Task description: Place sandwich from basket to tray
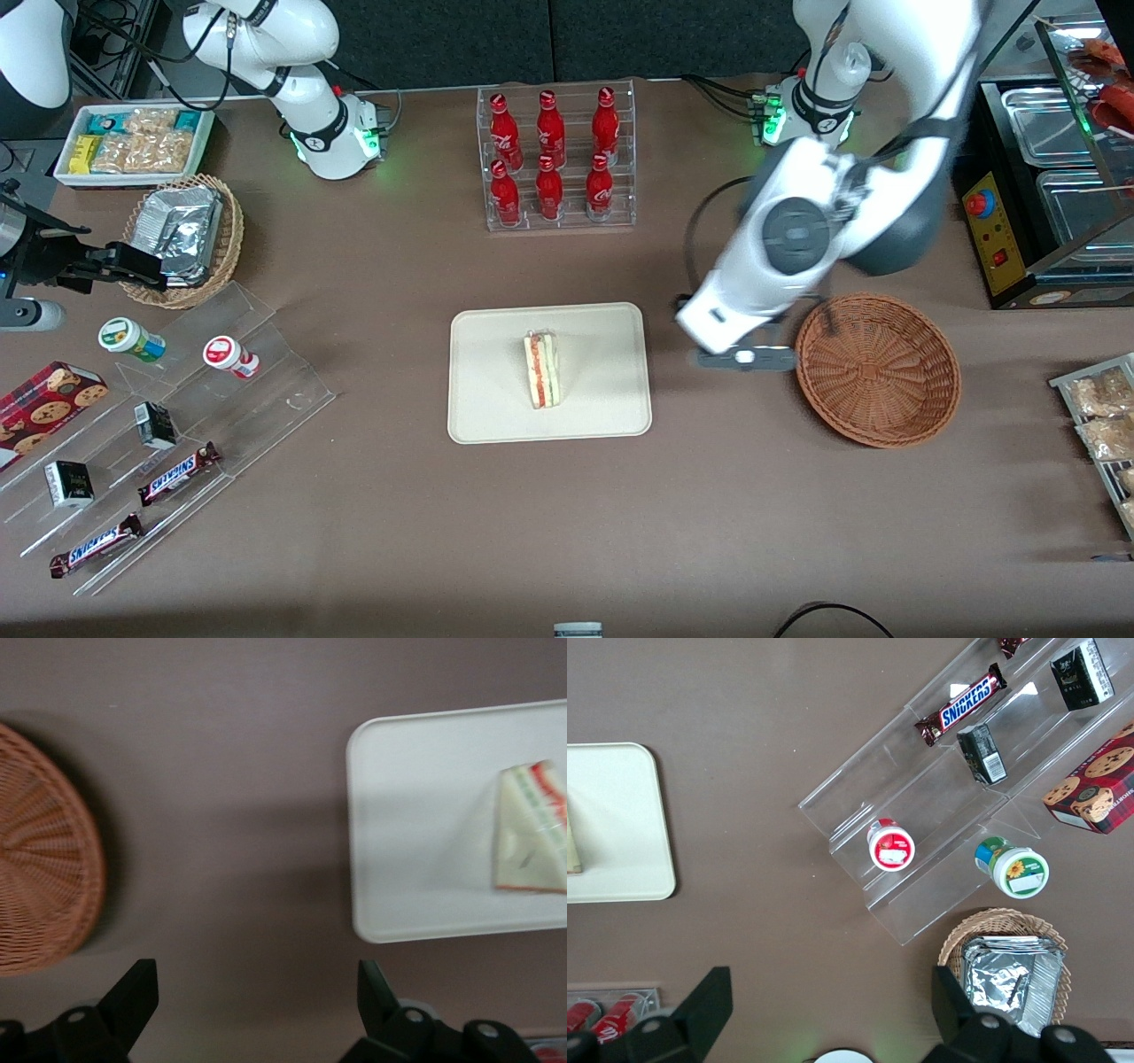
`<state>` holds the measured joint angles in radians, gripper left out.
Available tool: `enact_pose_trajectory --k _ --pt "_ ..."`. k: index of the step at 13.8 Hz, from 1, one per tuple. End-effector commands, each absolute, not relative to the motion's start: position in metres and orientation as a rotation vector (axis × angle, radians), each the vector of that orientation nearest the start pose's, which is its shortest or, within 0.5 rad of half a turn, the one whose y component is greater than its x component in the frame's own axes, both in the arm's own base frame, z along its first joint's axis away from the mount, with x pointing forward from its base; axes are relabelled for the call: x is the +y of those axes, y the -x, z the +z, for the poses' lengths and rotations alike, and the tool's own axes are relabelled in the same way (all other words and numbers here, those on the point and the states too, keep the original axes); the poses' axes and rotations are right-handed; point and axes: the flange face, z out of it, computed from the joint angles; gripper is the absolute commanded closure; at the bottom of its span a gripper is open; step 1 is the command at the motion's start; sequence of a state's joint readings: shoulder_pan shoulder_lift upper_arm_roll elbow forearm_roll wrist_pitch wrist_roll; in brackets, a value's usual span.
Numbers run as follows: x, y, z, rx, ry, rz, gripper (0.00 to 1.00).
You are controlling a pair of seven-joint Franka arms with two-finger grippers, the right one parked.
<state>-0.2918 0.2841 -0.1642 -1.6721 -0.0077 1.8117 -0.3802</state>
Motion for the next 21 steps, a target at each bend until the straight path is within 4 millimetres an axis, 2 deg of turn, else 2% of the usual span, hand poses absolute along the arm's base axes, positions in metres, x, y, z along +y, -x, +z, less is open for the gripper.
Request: enact_pose_trajectory --k 1,4,7,9,10,12,14,19,21 --pt "-0.196 -0.55 0.43 0.155 3.139 0.241 0.01" --pt "-0.112 -0.543 0.44 0.211 3.144 0.244 0.01" --pt "-0.062 -0.533 0.471 0.195 3.149 0.22 0.01" --pt "-0.02 -0.52 0.502 0.208 3.151 0.195 0.01" --pt "-0.005 -0.514 0.518 0.201 3.151 0.175 0.01" --pt "0.002 -0.505 0.55 0.171 3.135 0.124 0.01" --pt "0.004 -0.506 0.577 0.161 3.134 0.097 0.01" --pt "0.002 -0.508 0.63 0.163 3.131 0.03 0.01" --pt "-0.001 -0.505 0.647 0.071 3.136 0.02 0.01"
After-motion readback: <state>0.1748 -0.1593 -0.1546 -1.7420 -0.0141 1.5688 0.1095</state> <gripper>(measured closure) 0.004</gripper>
